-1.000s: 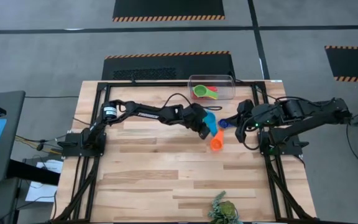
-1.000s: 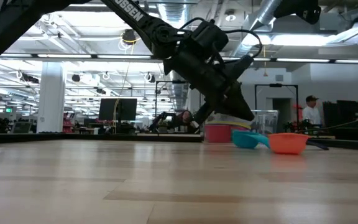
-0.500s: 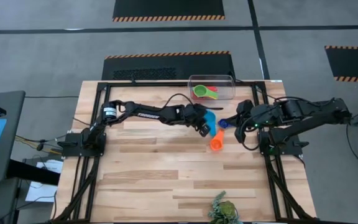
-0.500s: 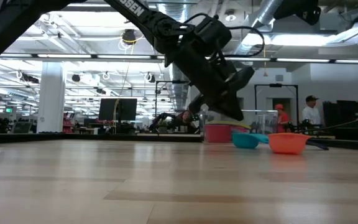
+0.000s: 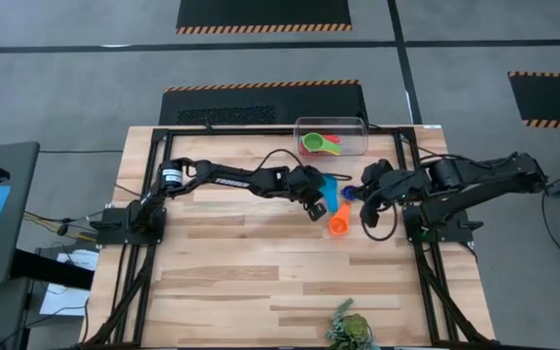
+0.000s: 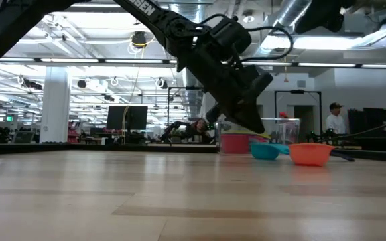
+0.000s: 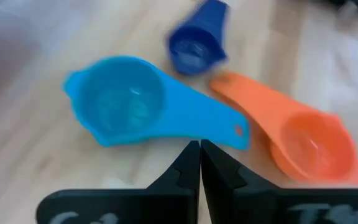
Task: Nest measuring cups in basket
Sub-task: Stack the light blue measuring cup on top of the green measuring cup in the transparent bin
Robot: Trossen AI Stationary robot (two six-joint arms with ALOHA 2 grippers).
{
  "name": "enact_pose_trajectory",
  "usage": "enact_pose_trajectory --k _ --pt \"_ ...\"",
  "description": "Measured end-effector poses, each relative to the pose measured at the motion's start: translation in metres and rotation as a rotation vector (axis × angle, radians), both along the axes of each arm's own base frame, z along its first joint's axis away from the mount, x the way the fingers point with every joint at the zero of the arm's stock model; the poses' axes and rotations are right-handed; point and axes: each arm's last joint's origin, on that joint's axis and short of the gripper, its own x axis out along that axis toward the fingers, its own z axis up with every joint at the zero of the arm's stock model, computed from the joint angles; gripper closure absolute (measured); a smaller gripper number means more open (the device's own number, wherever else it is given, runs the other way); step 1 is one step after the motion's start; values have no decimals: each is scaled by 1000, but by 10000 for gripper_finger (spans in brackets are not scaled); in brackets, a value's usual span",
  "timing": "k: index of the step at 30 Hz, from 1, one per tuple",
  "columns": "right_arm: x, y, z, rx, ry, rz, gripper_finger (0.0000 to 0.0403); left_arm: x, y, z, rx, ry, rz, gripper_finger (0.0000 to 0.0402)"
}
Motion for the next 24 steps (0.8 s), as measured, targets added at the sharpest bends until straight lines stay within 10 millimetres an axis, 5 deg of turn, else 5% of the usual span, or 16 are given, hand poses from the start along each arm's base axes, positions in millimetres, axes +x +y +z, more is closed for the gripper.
enact_pose_trajectory --k 10,17,24 --pt "20 -1 -14 -64 91 27 377 -34 -12 11 -78 315 9 401" --pt "41 -12 -29 -82 158 -43 377 -66 -12 39 82 516 -52 401" --pt "67 -32 -51 -35 198 -172 377 -87 -8 43 129 684 -85 401"
